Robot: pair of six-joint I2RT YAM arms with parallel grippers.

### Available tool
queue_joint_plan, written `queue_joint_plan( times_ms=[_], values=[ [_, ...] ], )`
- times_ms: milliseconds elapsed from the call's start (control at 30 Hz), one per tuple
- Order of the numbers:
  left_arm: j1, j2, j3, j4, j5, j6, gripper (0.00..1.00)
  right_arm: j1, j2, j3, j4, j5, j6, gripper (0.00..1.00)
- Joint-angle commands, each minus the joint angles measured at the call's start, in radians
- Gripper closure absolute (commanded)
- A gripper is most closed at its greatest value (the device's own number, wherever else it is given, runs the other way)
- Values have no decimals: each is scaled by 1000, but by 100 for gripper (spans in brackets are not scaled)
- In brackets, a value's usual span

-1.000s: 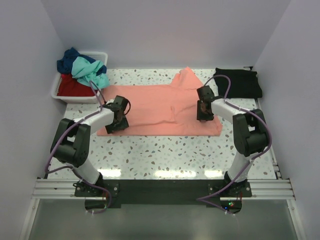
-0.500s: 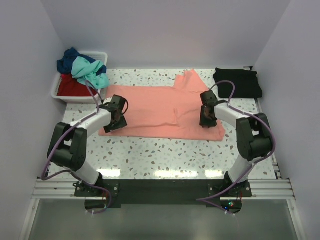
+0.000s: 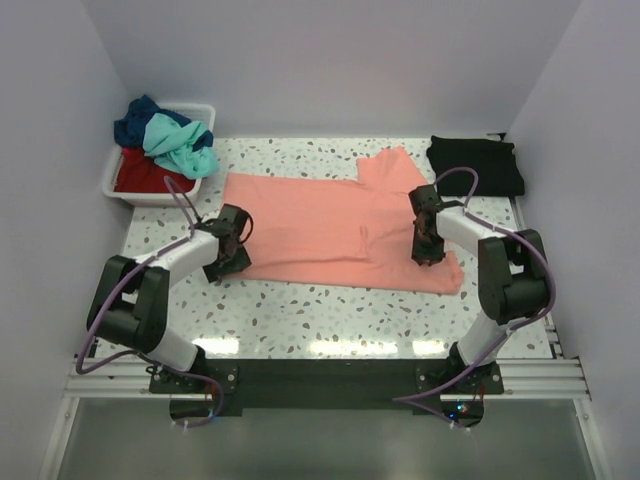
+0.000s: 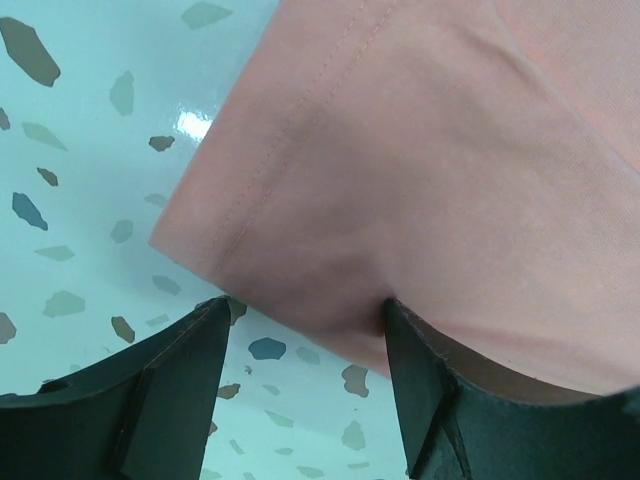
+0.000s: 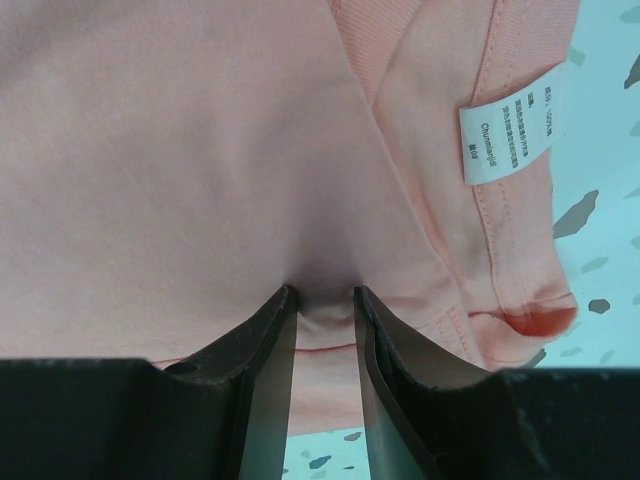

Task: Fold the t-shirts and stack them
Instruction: Fold the tshirt

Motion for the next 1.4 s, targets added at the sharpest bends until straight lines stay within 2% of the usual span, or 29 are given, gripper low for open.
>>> queue_joint_plan(
  times_ms=[0, 467, 600, 733, 833, 1000, 1167, 1233, 1367],
  values=[
    [3, -21, -33, -61, -13, -36, 33, -30, 26, -14, -135, 51, -17, 66],
    [-11, -174, -153, -167, 35, -116, 38, -33, -50, -75, -117, -130, 66, 66],
    [-18, -222, -173, -210, 32, -133, 38, -34, -92, -79, -132, -139, 89, 66],
    [-26, -262, -153, -233, 101, -159, 39, -34, -130, -101, -146, -127, 112, 64],
    [-27, -305, -128, -253, 67, -159, 39, -33, -176, -109, -151, -104, 131, 64],
    [-27, -315, -29, -241, 0, -98, 37, -34, -244, -43, -177, -49, 137, 64],
    [-27, -268, 118, -109, -31, 18, 31, -34, -290, 61, -195, -21, 140, 63],
    [-24, -184, 187, -74, -40, 57, 29, -31, -288, 124, -200, -35, 155, 62],
    [-24, 25, 439, -97, -109, 161, 25, -27, -244, 239, -226, -36, 175, 61]
  ],
)
